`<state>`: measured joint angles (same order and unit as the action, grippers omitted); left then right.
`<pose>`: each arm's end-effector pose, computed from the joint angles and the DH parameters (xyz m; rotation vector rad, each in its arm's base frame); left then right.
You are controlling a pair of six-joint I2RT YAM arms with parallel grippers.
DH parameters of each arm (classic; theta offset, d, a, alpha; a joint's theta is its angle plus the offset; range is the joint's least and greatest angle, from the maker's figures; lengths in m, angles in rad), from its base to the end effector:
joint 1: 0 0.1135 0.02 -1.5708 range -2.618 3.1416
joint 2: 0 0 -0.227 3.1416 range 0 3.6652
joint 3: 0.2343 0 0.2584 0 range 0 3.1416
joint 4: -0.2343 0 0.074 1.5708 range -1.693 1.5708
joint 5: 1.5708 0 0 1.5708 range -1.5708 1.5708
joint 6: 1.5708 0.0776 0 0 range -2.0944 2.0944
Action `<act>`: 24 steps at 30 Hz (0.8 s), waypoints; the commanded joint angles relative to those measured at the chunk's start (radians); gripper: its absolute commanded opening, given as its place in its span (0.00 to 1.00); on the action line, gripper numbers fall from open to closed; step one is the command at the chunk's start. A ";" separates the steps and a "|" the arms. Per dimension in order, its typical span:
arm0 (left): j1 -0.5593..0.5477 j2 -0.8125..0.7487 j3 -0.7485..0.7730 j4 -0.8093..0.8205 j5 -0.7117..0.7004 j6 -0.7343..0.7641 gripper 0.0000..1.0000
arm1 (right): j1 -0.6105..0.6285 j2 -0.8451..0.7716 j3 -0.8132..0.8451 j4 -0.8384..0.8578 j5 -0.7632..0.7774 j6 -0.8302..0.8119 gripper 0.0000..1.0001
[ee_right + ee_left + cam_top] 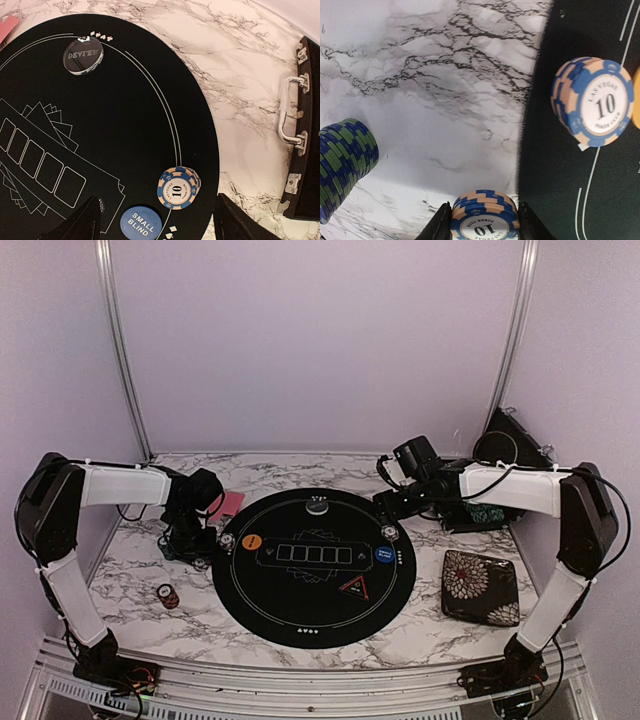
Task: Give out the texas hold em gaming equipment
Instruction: Pick up the pile of poker chips from the center of the board, then place the poker chips pile at the community card area.
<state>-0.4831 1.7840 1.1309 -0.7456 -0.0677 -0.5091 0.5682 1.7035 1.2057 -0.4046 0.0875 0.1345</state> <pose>0.2947 -0.1487 0.0811 -0.0471 2.9576 -0.0334 0.3351 0.2059 0.1525 -0.4964 2.4283 0.1943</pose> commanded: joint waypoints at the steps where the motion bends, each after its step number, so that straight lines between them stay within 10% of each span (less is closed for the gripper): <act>1: -0.027 -0.011 0.058 -0.044 0.007 -0.004 0.36 | 0.010 -0.023 0.010 0.010 -0.002 0.010 0.74; 24: -0.262 0.215 0.377 -0.108 0.035 -0.060 0.36 | 0.011 -0.055 -0.020 0.021 -0.020 0.022 0.74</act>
<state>-0.7094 1.9347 1.4300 -0.8059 -0.0441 -0.5587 0.5682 1.6928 1.1919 -0.3996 0.0795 0.1421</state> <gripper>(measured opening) 0.421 0.745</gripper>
